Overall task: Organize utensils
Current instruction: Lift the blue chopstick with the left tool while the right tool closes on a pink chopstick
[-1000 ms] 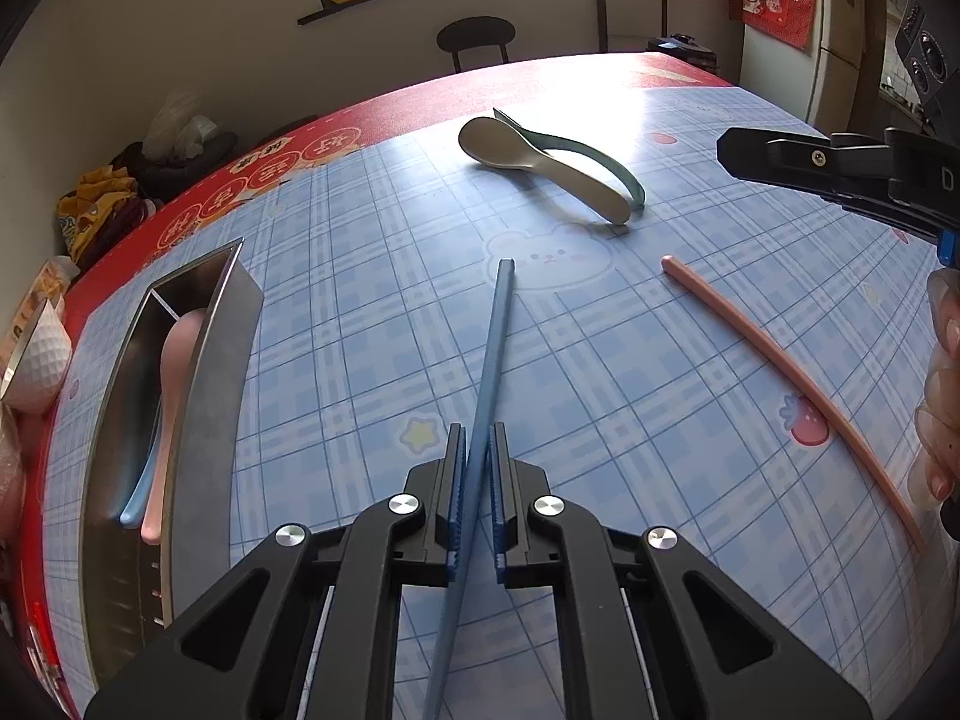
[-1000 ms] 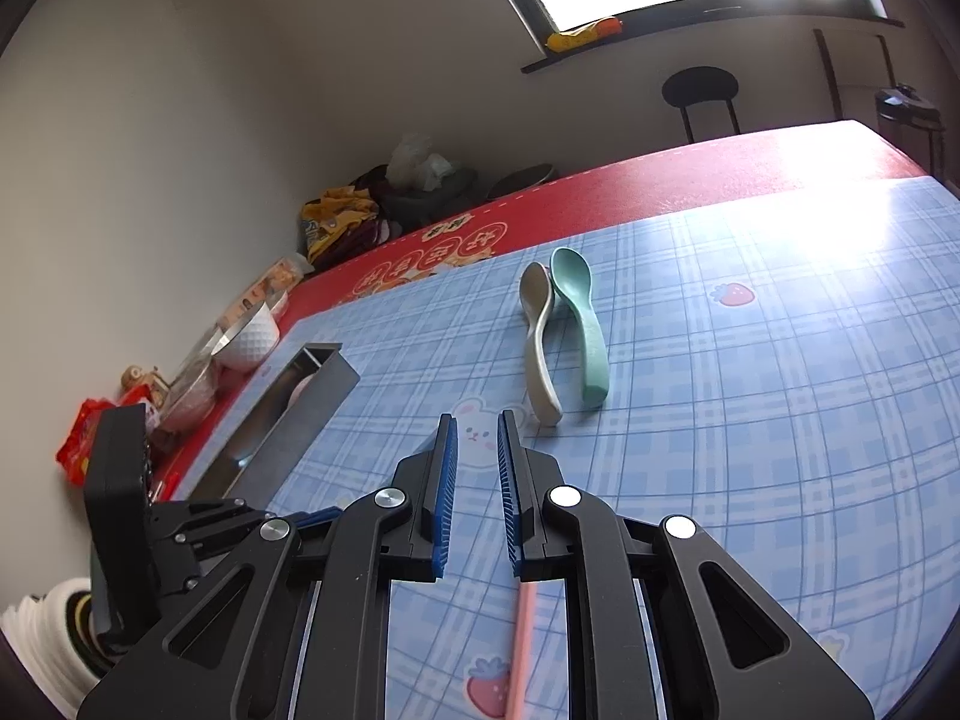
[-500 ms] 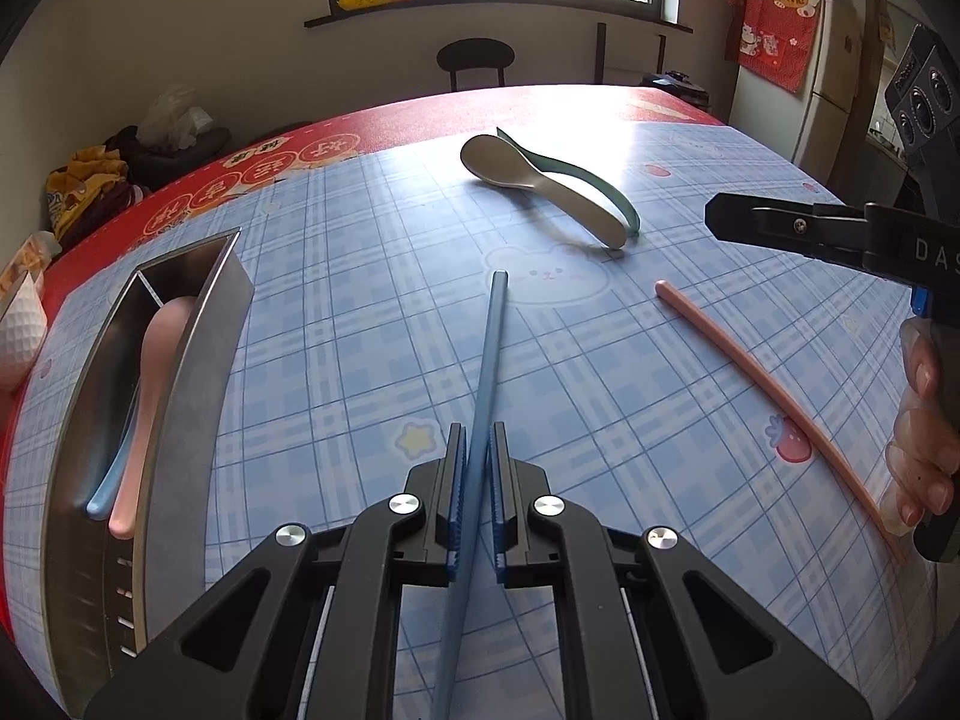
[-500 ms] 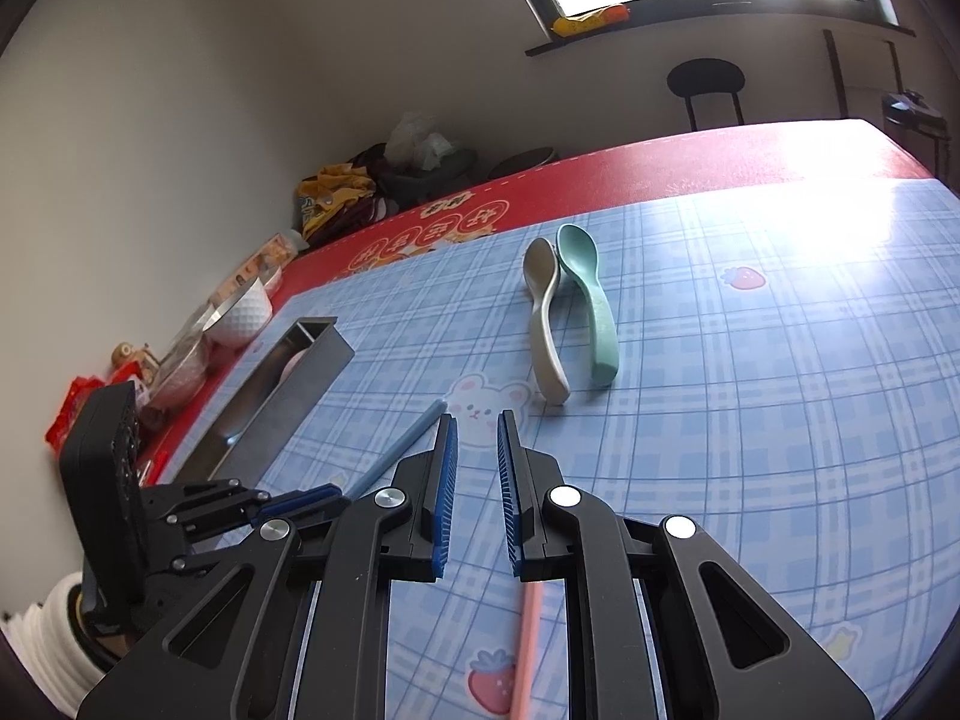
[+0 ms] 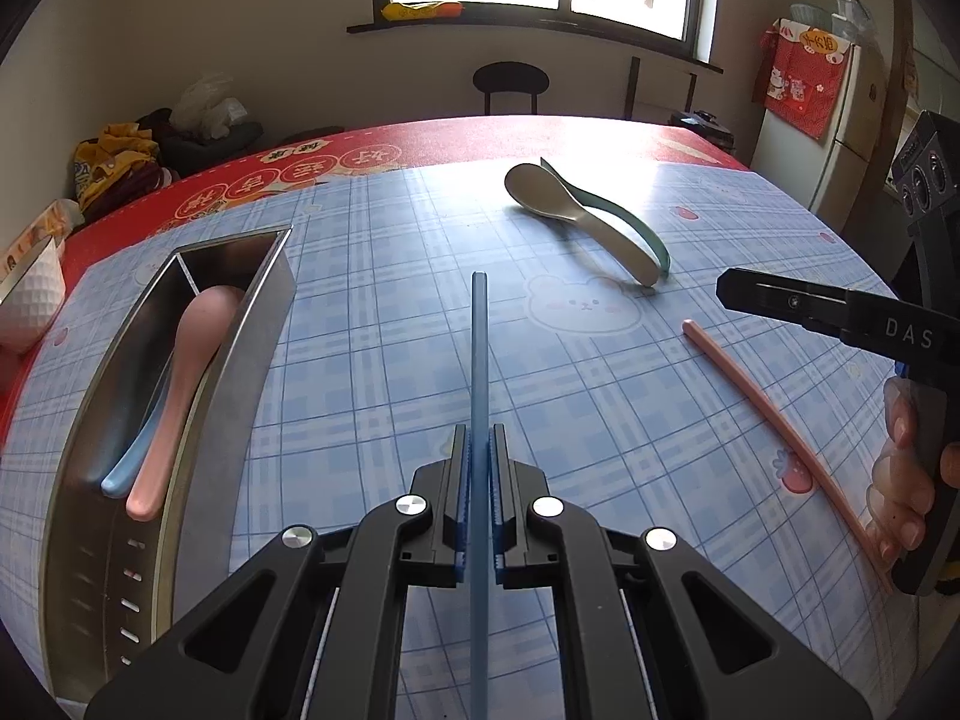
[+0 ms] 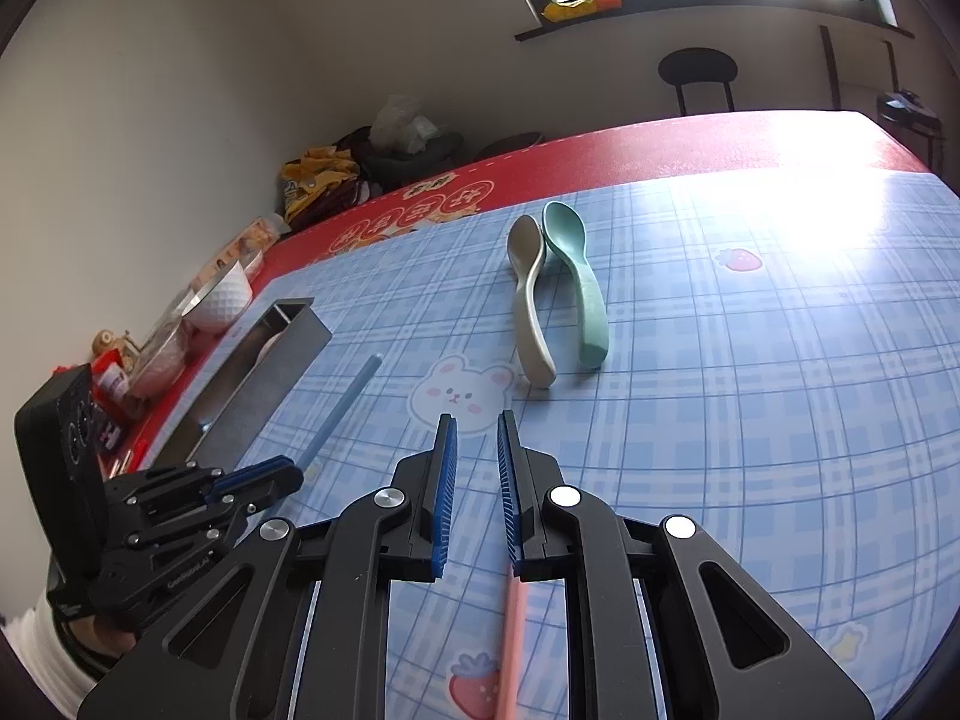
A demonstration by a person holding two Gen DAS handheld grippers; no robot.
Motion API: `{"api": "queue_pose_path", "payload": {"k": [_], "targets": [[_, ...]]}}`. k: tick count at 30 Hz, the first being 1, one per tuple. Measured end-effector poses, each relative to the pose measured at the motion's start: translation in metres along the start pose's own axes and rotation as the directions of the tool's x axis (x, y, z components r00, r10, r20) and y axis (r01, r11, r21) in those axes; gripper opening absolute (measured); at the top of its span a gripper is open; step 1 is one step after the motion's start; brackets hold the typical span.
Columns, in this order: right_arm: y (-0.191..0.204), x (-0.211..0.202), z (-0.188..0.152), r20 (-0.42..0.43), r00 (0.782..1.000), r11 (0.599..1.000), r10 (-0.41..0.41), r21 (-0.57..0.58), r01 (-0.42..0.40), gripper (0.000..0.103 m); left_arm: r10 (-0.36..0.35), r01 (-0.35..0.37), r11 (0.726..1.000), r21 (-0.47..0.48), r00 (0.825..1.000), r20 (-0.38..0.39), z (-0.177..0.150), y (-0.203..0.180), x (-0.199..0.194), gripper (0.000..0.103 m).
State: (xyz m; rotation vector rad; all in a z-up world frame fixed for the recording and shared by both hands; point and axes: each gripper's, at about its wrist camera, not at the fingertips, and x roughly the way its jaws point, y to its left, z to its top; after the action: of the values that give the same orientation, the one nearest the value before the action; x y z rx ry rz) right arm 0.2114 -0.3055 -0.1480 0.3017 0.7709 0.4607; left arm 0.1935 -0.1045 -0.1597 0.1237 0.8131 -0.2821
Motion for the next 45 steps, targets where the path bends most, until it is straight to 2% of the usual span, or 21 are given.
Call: {"api": "queue_pose_path", "payload": {"k": [6,10,18,23,25,31,36,45], "targets": [[-0.009,0.004,0.001,-0.012,1.0,0.999,0.014,0.035,-0.013,0.015,-0.008,0.008,1.0,-0.006,1.0,0.021,0.0,0.0,-0.005,0.006],[-0.017,0.009,0.003,-0.057,0.998,0.996,-0.018,0.085,0.023,0.015,-0.033,0.034,0.999,-0.031,0.999,0.032,0.0,0.005,-0.007,0.006],[0.003,-0.014,-0.005,-0.079,0.992,0.995,-0.095,-0.011,0.095,0.015,-0.052,0.054,0.998,-0.032,0.997,0.054,-0.001,0.007,-0.012,0.006],[0.004,-0.016,-0.026,-0.161,0.967,0.98,-0.198,-0.056,0.192,0.016,-0.071,0.074,0.996,-0.043,0.996,0.059,-0.001,0.009,-0.013,0.006],[0.004,-0.018,-0.034,-0.175,0.961,0.977,-0.212,-0.059,0.205,0.017,-0.077,0.08,0.996,-0.045,0.995,0.061,-0.001,0.01,-0.013,0.006],[0.013,-0.029,-0.046,-0.172,0.958,0.972,-0.232,-0.077,0.221,0.021,-0.08,0.083,0.996,-0.037,0.995,0.067,-0.002,0.008,-0.015,0.006],[0.017,-0.026,-0.054,-0.201,0.943,0.963,-0.266,-0.108,0.249,0.021,-0.078,0.081,0.996,-0.036,0.995,0.069,-0.002,0.008,-0.015,0.006],[0.032,-0.021,-0.06,-0.168,0.918,0.922,-0.359,-0.214,0.322,0.021,-0.074,0.076,0.996,-0.035,0.995,0.069,-0.002,0.007,-0.015,0.006]]}}
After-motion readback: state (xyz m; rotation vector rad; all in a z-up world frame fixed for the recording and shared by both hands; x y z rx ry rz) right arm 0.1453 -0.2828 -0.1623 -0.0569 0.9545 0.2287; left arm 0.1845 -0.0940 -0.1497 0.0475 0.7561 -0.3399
